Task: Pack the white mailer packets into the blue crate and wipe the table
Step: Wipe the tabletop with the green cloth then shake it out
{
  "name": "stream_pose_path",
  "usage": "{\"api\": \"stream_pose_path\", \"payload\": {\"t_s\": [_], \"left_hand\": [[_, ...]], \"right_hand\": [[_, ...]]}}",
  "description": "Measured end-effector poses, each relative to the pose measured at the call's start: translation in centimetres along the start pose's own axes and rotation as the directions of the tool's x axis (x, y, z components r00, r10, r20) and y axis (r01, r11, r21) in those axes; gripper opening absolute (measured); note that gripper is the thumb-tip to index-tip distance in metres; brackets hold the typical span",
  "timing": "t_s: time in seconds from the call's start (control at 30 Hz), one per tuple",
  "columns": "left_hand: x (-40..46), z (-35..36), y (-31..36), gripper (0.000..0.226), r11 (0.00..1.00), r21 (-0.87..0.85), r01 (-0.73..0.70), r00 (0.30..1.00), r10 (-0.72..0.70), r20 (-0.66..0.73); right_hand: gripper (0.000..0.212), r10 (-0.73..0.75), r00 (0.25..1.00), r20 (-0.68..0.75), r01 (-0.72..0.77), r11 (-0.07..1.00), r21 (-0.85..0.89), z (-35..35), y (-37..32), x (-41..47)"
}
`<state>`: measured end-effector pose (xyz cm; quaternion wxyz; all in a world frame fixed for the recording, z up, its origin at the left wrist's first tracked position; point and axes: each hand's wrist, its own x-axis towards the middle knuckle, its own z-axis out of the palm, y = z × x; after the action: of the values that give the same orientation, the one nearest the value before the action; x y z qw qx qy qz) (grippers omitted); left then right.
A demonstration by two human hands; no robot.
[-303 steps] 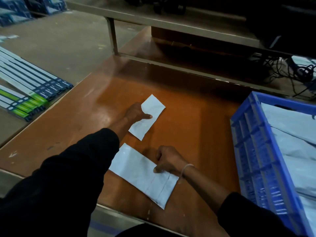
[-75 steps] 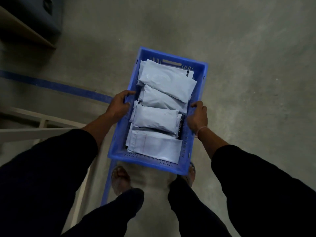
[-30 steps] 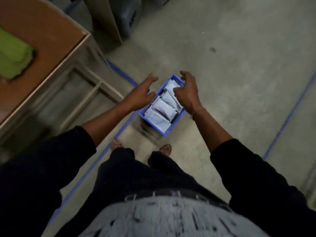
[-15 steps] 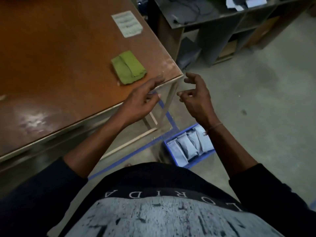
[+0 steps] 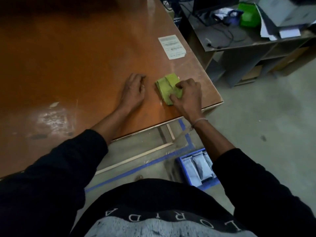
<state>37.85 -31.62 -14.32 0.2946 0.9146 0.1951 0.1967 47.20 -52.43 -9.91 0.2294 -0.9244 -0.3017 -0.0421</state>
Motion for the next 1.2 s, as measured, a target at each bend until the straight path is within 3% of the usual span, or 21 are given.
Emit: {"api": "stream_pose_path", "payload": {"t_s": [0.23, 0.37, 0.47, 0.57, 0.67, 0.73, 0.9, 1.07, 1.2], "left_hand": [[0.3, 0.4, 0.0, 0.040, 0.999, 0.054, 0.006, 1.000, -0.006, -0.011], [0.3, 0.6, 0.3, 0.038, 0.993, 0.116, -0.031, 0.999, 0.033, -0.011], [0.4, 0.7, 0.4, 0.037, 0.987, 0.156, -0.028, 1.000, 0.029, -0.003], [0.6, 0.8, 0.7, 0.035, 0.978, 0.208, -0.028, 1.000, 0.029, -0.002], [0.6, 0.9, 0.9, 0.035, 0.969, 0.244, -0.037, 0.999, 0.038, 0.001], [0.5, 1.0, 0.9, 0.036, 0.963, 0.268, -0.037, 0.999, 0.039, -0.002], [0.5, 1.2, 1.0, 0.035, 0.956, 0.292, -0.027, 0.999, 0.038, -0.034], [0.3, 1.2, 1.2, 0.034, 0.950, 0.311, -0.038, 0.996, 0.059, -0.060], [0.1, 1.2, 1.3, 0.031, 0.949, 0.311, -0.049, 0.993, 0.079, -0.084]], "right_hand": [[0.018, -0.017, 1.000, 0.008, 0.016, 1.000, 0.021, 0.6, 0.4, 1.7], [0.008, -0.052, 0.999, 0.010, 0.049, 0.974, 0.223, -0.8, 1.6, 2.6], [0.006, -0.042, 0.993, 0.113, -0.005, 0.923, 0.385, -3.3, 2.7, 3.7], [0.012, -0.019, 0.971, 0.237, -0.128, 0.797, 0.591, -6.0, 3.9, 5.5], [0.011, -0.024, 0.933, 0.359, -0.287, 0.549, 0.785, -8.2, 3.9, 7.1], [0.005, -0.019, 0.930, 0.367, -0.309, 0.503, 0.807, -8.8, 3.6, 8.0], [0.012, -0.072, 0.949, 0.306, -0.204, 0.599, 0.774, -8.8, 4.0, 9.2], [0.017, -0.260, 0.965, 0.038, 0.194, 0.801, 0.567, -10.5, 3.4, 9.9], [0.009, -0.336, 0.939, 0.077, 0.273, 0.862, 0.428, -8.3, 3.7, 9.3]]}}
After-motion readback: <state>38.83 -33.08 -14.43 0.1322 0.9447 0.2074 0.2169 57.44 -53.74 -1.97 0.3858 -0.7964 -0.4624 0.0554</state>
